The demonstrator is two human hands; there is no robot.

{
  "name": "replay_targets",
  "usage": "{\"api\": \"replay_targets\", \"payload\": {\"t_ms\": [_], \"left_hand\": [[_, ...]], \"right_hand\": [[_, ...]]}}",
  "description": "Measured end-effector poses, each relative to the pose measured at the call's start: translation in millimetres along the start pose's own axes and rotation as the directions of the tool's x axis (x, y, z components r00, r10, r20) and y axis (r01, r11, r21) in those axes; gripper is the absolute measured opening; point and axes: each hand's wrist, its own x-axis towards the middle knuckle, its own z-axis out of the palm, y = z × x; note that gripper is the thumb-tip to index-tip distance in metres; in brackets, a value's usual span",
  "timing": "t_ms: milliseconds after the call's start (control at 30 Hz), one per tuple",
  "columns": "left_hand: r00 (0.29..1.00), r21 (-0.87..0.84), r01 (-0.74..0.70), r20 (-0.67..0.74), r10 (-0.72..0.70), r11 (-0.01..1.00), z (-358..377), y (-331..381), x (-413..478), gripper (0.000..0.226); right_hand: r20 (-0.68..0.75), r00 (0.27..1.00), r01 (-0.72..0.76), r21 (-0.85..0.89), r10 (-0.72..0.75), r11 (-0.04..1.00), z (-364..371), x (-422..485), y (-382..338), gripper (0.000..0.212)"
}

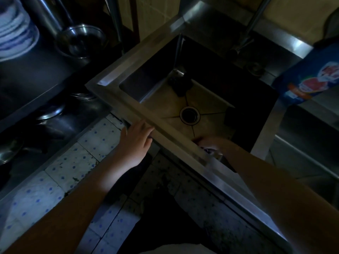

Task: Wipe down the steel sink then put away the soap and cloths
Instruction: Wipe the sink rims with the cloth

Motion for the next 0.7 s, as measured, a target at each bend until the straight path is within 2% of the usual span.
{"api": "replay_targets", "payload": {"t_ms": [100, 333, 500, 633, 700], "left_hand": [[1.0, 0.018, -0.015, -0.008, 0.016, 1.0, 3, 13, -3, 0.042], [0.999, 0.012, -0.039, -0.03, 0.039, 0.999, 28, 42, -9, 0.043], [0.998, -0.024, -0.031, -0.052, 0.03, 0.999, 46, 63, -11, 0.042], [0.996, -0.048, 0.009, -0.094, -0.013, 0.999, 53, 78, -12, 0.04], [0.994, -0.066, 0.012, -0.104, -0.019, 0.998, 56, 83, -12, 0.04]], "right_hand": [[0.002, 0.998, 0.057, 0.055, -0.057, 0.997, -1, -11, -17, 0.021], [0.077, 0.996, 0.041, 0.154, -0.053, 0.987, -7, -26, 26, 0.03], [0.167, 0.986, 0.008, 0.101, -0.025, 0.995, -15, -38, 71, 0.046], [0.111, 0.994, 0.029, -0.056, -0.023, 0.998, -13, -43, 75, 0.02], [0.064, 0.998, 0.031, -0.066, -0.027, 0.997, -12, -41, 67, 0.017]]}}
